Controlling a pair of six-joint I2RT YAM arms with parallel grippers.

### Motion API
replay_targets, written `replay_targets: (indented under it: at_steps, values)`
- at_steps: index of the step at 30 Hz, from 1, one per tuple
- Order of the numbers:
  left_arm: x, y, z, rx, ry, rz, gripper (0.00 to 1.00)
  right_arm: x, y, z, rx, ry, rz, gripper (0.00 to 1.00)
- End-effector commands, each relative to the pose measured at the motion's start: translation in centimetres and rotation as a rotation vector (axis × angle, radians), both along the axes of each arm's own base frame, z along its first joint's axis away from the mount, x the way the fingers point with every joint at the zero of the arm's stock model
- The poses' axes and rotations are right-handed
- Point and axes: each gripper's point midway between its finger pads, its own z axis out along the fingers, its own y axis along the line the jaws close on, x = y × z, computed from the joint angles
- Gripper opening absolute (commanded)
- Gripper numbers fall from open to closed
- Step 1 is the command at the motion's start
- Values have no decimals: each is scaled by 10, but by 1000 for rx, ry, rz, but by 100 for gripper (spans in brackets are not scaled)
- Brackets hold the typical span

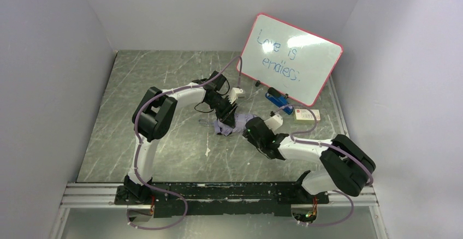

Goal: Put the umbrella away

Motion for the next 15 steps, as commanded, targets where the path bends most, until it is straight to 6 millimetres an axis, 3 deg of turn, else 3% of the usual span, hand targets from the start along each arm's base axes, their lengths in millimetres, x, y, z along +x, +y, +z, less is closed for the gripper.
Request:
replay_targets:
  at_steps: [1,10,15]
  values:
    - [-24,56,-104,367,28,18,5,-31,-52,-33,-386,116,180,48]
    - [-24,57,-105,367,28,18,5,-15,-25,-30,-553,122,486,57]
    - [-24,56,-104,366,29,17,5,-20,-30,-38,-610,191,508,56]
